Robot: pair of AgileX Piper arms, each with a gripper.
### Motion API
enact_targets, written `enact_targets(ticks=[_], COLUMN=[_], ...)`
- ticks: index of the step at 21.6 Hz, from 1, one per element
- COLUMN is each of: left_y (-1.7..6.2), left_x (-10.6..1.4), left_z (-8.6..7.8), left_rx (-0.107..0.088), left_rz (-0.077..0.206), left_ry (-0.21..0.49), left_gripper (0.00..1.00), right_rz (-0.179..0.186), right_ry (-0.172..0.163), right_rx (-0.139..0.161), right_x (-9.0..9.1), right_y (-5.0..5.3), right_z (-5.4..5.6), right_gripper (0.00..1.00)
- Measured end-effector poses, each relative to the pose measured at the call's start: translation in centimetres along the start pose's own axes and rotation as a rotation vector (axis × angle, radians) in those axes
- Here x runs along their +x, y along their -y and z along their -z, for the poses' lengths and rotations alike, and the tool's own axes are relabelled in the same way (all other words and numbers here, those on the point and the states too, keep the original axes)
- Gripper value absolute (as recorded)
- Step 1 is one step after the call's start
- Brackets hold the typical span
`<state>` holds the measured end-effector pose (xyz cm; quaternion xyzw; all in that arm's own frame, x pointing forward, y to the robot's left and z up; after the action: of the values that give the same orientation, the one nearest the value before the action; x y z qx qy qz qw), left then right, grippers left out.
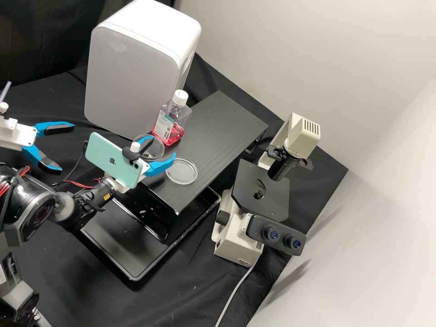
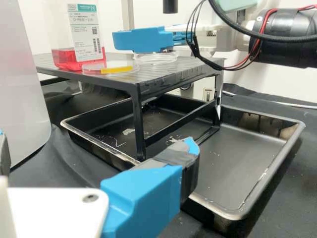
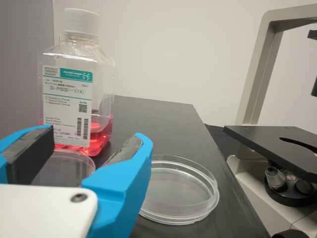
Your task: Remove the lid from the petri dish
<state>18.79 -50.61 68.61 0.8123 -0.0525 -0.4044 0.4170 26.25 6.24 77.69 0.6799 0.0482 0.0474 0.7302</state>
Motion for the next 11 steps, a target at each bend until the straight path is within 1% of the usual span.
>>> enact_targets(ticks=[5, 6, 11], left_y=[0.02, 0.02, 0.02], left_x=[0.02, 0.02, 0.02], left_z=[-0.09, -0.09, -0.09], left_rx=[0.0, 0.0, 0.0], left_rz=[0.0, 0.0, 0.0], left_ry=[0.003, 0.003, 0.003], left_gripper=[1.0, 1.0, 1.0], right_rz=[0.001, 0.001, 0.005], right_ry=[-0.001, -0.001, -0.005], right_rx=[0.007, 0.007, 0.008], right_x=[0.0, 0.0, -0.03], right_y=[0.02, 0.02, 0.15], right_z=[0.02, 0.02, 0.17], right_gripper=[0.0, 1.0, 1.0])
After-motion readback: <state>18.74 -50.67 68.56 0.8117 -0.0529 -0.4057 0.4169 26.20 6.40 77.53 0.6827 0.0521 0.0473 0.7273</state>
